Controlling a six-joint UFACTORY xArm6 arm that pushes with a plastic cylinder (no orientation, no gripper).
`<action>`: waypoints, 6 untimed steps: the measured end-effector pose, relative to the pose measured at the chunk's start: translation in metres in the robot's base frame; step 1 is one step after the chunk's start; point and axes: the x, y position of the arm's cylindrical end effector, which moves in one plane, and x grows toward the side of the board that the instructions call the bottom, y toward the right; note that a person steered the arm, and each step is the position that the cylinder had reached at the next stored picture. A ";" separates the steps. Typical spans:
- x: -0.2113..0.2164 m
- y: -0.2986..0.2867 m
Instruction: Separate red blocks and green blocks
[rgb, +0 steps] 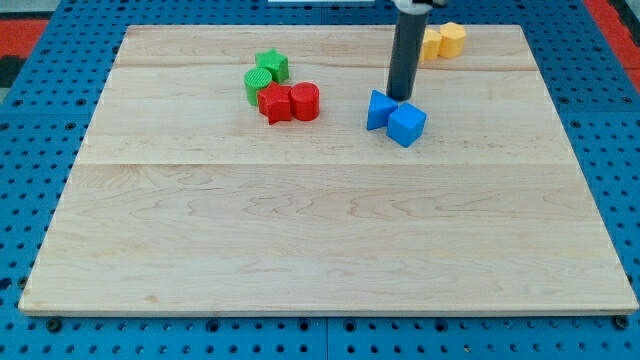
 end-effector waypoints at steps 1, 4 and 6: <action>-0.025 -0.027; 0.027 -0.152; 0.010 -0.227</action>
